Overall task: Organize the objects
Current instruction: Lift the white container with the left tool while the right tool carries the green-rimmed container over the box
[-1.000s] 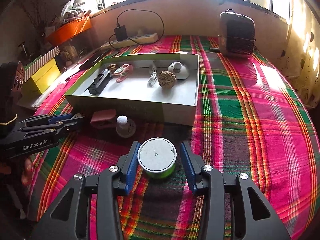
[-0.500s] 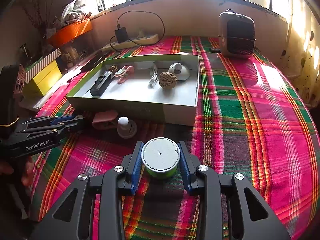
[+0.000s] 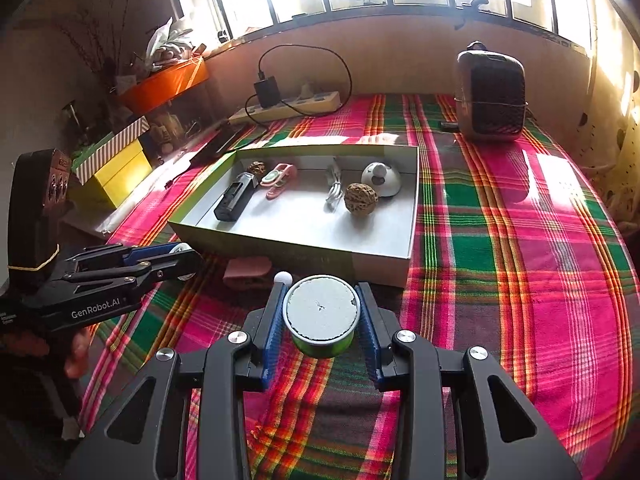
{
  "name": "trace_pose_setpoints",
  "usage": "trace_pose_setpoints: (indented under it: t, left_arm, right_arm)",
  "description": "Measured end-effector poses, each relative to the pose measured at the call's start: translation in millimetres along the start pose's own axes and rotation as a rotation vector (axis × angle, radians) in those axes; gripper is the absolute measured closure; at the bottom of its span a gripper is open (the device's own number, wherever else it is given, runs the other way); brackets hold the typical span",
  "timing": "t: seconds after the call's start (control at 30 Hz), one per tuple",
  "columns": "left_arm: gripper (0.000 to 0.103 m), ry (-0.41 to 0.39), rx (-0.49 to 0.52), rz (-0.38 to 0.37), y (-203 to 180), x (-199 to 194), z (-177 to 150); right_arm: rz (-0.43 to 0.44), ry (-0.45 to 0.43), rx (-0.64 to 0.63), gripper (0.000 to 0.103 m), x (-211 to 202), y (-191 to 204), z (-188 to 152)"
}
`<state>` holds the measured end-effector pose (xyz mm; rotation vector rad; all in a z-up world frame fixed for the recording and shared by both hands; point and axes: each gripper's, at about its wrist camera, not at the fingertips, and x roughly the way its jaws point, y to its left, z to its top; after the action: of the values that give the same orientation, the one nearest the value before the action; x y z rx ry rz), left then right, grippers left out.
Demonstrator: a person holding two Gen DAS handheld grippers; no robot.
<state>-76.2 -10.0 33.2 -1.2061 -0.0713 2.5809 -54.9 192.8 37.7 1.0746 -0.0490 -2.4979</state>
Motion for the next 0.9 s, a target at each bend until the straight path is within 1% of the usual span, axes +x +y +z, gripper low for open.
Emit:
trace_pose_setpoints:
  t: [0.13, 0.2, 0.3, 0.63, 0.9]
  left_arm:
    - [0.077, -0.014, 0.013, 0.003, -1.6, -2.4, 10.6]
    - [0.077, -0.019, 0.012, 0.004, -0.8, -1.8, 15.7]
    - [0.077, -0.021, 0.016, 0.004, -0.6, 1.0, 23.1]
    - [0.077, -0.017, 0.023, 0.002, 0.5, 20.5, 46.2]
    - [0.077, 0.007, 0.022, 0.007, 3.1, 42.8, 56.7]
  right_arm:
    - [-0.002, -0.035, -0.03, 0.068, -3.9, 4.2, 19.3]
    - [0.011, -0.041, -0.036, 0.068, -2.1, 4.8, 28.8]
    - [0.008, -0.042, -0.047, 0.068, 4.5, 4.2, 40.8]
    - [0.058, -0.022, -0.058, 0.068, 44.3, 2.6, 82.3]
    - [0.094, 0.038, -0.041, 0.068, 88.1, 0.1, 104.2]
